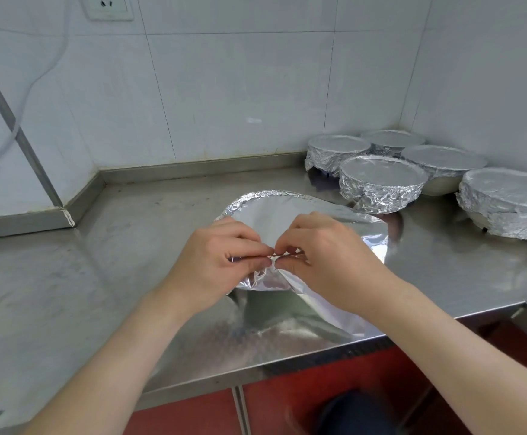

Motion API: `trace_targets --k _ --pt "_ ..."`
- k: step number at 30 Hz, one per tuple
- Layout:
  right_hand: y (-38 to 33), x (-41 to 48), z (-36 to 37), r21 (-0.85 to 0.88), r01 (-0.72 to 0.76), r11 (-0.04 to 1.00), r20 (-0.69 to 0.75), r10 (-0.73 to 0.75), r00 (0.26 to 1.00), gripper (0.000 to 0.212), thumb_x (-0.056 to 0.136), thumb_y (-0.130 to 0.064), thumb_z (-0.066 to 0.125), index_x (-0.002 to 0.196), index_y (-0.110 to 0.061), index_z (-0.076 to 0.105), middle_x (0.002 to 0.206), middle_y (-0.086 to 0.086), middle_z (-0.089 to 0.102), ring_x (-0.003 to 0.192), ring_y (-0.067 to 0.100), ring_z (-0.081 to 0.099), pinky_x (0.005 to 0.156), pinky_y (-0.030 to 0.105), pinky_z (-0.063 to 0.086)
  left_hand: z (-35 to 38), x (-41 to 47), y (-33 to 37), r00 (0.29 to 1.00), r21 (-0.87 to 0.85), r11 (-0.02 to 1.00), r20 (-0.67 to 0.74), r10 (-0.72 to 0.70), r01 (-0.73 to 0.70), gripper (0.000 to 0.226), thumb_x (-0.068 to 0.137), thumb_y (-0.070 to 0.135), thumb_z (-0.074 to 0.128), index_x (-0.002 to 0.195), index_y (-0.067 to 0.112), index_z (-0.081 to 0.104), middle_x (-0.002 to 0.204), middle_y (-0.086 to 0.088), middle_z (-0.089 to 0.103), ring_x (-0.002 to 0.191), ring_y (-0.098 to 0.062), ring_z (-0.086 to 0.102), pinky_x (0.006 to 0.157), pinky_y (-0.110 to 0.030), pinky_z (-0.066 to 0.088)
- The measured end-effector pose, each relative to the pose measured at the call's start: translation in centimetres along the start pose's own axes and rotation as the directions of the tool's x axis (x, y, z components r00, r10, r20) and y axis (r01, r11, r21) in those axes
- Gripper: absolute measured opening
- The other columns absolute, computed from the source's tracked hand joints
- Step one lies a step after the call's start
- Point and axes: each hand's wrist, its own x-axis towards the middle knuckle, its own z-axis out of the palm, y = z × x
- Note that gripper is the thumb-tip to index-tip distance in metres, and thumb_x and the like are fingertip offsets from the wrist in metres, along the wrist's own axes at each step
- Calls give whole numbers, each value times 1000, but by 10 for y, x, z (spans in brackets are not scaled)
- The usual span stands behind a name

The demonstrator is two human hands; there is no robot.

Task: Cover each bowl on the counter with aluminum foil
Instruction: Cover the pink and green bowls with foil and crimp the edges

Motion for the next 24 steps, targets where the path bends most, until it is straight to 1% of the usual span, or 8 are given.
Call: trace_targets --k 3,7,12,15,17,19,21,24 --pt "-3 -1 4 -81 22 996 -64 -27 998 16 75 -32 67 77 -16 71 72 1 60 69 26 56 51 38 49 0 -1 -2 999 -40 998 -10 -45 44 12 75 26 76 86 22 79 81 11 66 77 -5 59 66 -19 46" --pt "-2 -1 9 -170 42 985 -55 -52 997 15 72 -18 82 72 -14 67 69 2 57 65 26 54 48 34 46 4 -1 -3 995 -50 994 -11 -95 94 11 75 27 75 84 21 79 79 11 63 72 -4 57 65 -16 43" --pt "-6 3 17 -273 63 960 -72 -86 994 26 56 -1 84 64 -12 61 62 4 53 58 25 49 47 34 44 10 0 -3 996 198 977 -12 88 -84 19 87 22 60 82 11 74 78 3 61 74 -17 54 67 -28 44" --pt "-14 5 19 -258 9 966 -89 -33 995 29 52 -1 83 59 -12 58 57 4 51 54 25 48 45 30 36 11 -1 -4 988 237 963 -50 144 -129 23 87 12 50 79 8 71 77 0 61 73 -19 52 67 -28 43" --pt "-19 5 18 -199 -37 979 -67 24 997 24 58 -7 84 63 -12 60 59 4 53 55 26 50 46 29 34 8 -2 -7 991 198 973 -37 125 -116 19 86 10 54 81 8 72 80 2 62 75 -17 54 70 -24 43" --pt "-18 8 12 -104 -58 993 10 59 998 12 78 -24 75 78 -15 68 70 2 58 67 25 55 53 30 36 2 -3 -11 999 128 991 -17 50 -47 10 81 7 64 81 11 74 81 6 62 76 -10 56 72 -18 43" --pt "-11 11 1 38 -89 995 144 82 986 22 94 -39 56 95 -21 69 84 -5 60 82 18 54 68 33 43 -8 -5 -15 998 43 997 -19 -60 61 8 77 9 70 80 15 75 83 10 64 75 -6 59 69 -16 45" --pt "6 10 -16 128 -125 984 298 82 951 30 101 -38 42 93 -16 61 86 -5 62 83 18 54 78 40 45 -18 -5 -15 989 -3 990 -37 -142 142 16 82 31 69 92 23 77 95 18 68 87 -3 65 78 -13 46"
